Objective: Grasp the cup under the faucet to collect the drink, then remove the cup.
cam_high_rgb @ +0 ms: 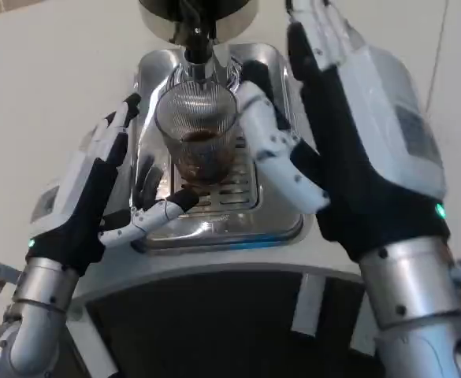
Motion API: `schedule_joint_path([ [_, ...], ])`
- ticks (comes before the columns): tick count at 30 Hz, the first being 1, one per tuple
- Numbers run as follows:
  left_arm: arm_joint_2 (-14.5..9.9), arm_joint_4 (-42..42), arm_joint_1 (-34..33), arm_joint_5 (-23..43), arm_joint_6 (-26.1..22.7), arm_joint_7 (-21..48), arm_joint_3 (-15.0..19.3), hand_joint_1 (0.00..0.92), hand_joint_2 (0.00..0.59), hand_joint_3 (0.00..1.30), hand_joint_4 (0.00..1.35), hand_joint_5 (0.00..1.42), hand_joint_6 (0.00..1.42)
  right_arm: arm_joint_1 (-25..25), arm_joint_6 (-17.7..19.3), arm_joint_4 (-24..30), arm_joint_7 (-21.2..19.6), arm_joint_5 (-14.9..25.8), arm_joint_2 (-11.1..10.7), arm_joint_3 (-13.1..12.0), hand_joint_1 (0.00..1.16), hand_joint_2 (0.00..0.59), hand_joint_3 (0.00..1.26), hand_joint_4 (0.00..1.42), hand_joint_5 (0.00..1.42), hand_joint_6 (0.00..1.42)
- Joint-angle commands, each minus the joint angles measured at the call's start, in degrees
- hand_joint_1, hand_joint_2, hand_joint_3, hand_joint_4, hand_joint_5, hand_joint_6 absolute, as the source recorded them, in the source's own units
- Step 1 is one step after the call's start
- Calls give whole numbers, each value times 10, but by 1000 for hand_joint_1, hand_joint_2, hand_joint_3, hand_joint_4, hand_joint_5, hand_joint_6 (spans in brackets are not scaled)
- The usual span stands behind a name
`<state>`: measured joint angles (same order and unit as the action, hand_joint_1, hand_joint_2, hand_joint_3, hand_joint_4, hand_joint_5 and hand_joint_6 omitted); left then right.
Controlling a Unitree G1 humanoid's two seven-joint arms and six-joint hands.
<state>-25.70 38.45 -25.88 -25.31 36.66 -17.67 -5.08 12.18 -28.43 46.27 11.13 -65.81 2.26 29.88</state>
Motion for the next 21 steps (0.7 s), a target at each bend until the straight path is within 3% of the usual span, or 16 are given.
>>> schedule_joint_path([
  [1,8,23,-9,9,5,0,2,193,29,0,0,0,0,-73,26,43,4,-11,-3,-25,31,586,0,0,0,0],
  [5,15,35,-20,14,7,2,2,174,27,0,0,0,0,-120,48,77,36,-24,-31,-70,193,586,0,0,0,0],
  [11,18,42,-30,11,8,1,-2,171,27,0,0,0,0,-176,100,107,62,-13,-80,-146,236,568,0,0,0,0],
  [17,22,49,-33,8,4,-2,-6,171,27,0,0,0,0,-210,151,82,63,51,-143,-245,243,552,0,0,0,0],
  [21,25,60,-39,8,1,-6,-6,165,28,0,0,0,0,-237,193,51,39,75,-171,-282,276,544,0,0,0,0],
])
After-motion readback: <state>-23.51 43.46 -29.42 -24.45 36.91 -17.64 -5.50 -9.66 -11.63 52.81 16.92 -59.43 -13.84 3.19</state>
